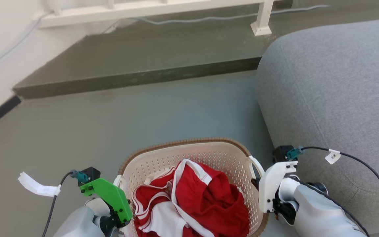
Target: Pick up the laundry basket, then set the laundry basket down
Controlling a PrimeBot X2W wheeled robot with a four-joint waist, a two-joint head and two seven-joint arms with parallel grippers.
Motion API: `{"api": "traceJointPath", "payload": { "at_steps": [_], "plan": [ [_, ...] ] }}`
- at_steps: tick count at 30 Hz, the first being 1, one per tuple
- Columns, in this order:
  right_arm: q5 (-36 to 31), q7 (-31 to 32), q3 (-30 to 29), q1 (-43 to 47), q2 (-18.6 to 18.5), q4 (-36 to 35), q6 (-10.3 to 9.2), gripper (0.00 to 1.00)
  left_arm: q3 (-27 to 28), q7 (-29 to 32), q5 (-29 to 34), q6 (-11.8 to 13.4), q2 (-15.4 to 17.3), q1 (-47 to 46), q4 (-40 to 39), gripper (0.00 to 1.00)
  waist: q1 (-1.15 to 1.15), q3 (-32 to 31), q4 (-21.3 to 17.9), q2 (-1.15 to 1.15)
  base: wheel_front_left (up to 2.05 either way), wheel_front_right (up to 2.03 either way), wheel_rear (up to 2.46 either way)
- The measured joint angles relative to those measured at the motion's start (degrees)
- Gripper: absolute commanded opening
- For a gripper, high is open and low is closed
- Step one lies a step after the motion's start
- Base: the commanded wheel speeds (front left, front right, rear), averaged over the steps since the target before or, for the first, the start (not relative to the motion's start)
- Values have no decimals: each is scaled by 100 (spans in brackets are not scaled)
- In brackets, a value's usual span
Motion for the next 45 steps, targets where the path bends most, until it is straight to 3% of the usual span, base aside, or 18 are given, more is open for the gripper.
{"api": "traceJointPath", "payload": {
  "at_steps": [14, 45],
  "plan": [
    [222, 119, 85, 201, -3, -13, -1, 0, -5, 81, -94, 7, 8, 238, 7, 0, 0, -457, -54, 0, 0, 0, 0],
    [390, 116, 241, 286, -4, 12, -2, 0, -140, 172, -202, 59, 19, 311, 5, 0, 0, -516, -72, 0, 0, 0, 0]
  ]
}}
